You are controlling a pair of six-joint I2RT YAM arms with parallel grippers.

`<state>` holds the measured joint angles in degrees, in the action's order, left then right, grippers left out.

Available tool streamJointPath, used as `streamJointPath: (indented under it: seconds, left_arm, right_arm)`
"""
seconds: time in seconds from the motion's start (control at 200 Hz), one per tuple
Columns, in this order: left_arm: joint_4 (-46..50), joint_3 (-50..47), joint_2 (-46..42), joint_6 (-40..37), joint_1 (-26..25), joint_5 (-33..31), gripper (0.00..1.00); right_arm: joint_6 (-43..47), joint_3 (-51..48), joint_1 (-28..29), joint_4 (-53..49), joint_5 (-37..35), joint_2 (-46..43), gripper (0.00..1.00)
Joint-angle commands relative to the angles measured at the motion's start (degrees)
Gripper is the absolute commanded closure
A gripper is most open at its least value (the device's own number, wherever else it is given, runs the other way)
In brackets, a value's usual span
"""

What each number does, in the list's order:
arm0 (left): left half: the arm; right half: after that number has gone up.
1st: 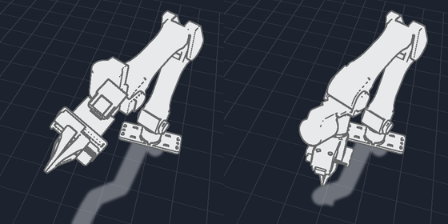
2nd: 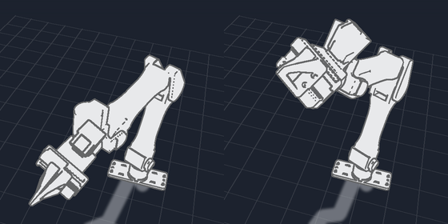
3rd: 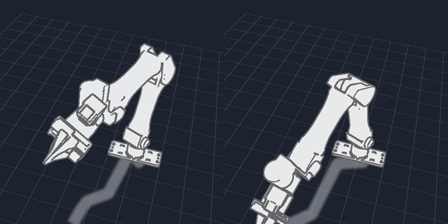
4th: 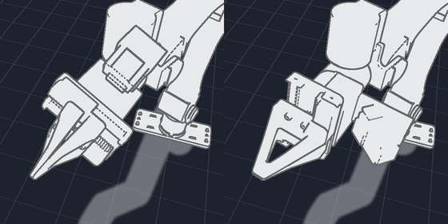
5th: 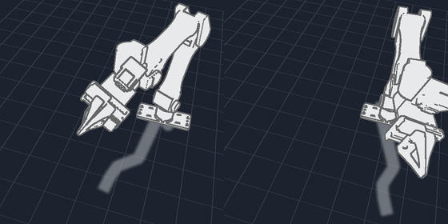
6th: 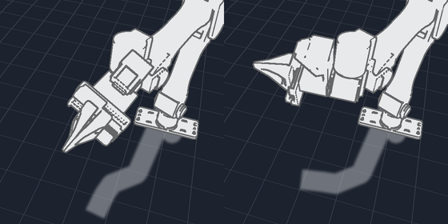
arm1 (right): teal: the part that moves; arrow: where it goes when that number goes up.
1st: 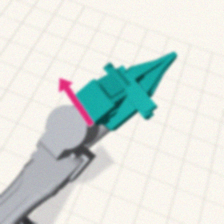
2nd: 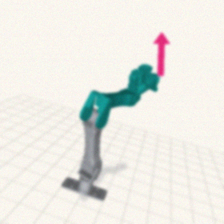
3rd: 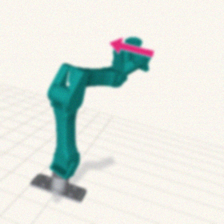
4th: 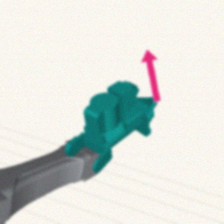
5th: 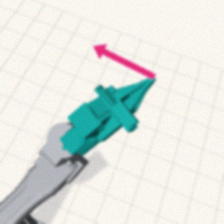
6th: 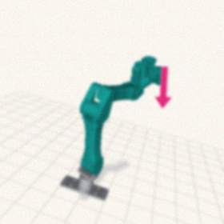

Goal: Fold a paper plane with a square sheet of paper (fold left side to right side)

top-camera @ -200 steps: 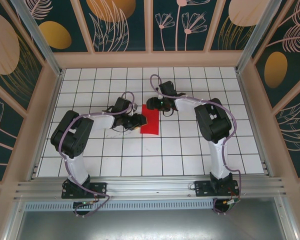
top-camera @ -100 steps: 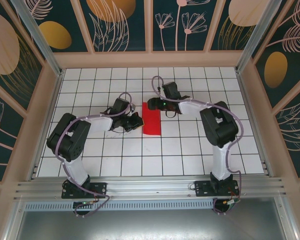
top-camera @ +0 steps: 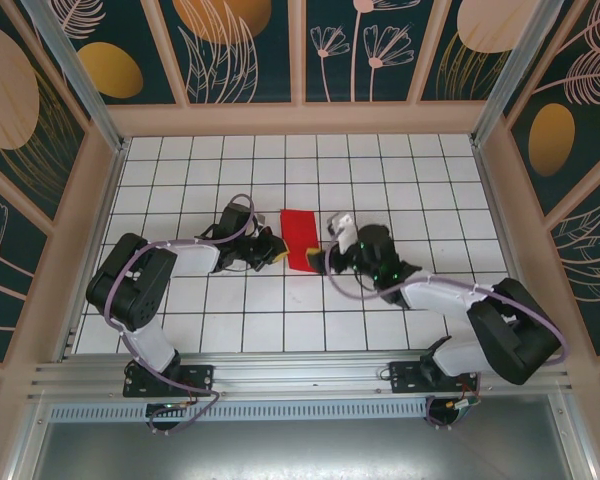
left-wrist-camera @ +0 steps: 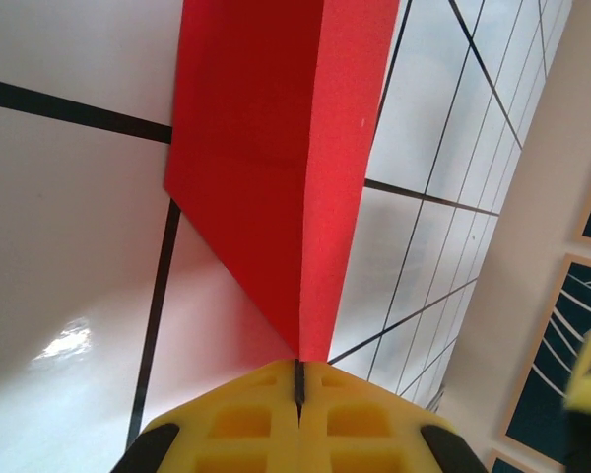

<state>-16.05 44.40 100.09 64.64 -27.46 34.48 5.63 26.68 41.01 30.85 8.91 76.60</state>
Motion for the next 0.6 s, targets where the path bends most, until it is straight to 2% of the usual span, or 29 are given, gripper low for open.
streamJointPath:
  seconds: [0.0,0.095,0.255,0.49,0.595]
  left_arm:
    - [-1.53,-0.37,-1.44,1.17,-0.25,1.71,1.00]
    - [-1.53,-0.37,-1.39,1.08,-0.22,1.47,1.00]
    - [-1.66,-0.28,-1.13,1.03,-0.27,1.83,1.00]
    - [-1.45,-0.37,-1.21,0.89,-0.23,2.04,1.00]
    - [-1.55,-0.37,-1.17,0.91,-0.21,2.19,1.00]
  right_arm:
    - [10.81,-3.12,6.82,7.41,-4.85,-0.99,0.12]
    - [14.06,-4.35,11.97,8.90,-9.44,0.85,0.12]
    - [18.16,-1.62,16.34,8.53,-16.13,7.64,0.13]
    - [21.39,3.07,17.37,12.24,-20.44,15.41,0.17]
    - [21.77,4.58,17.26,12.64,-21.14,17.34,0.28]
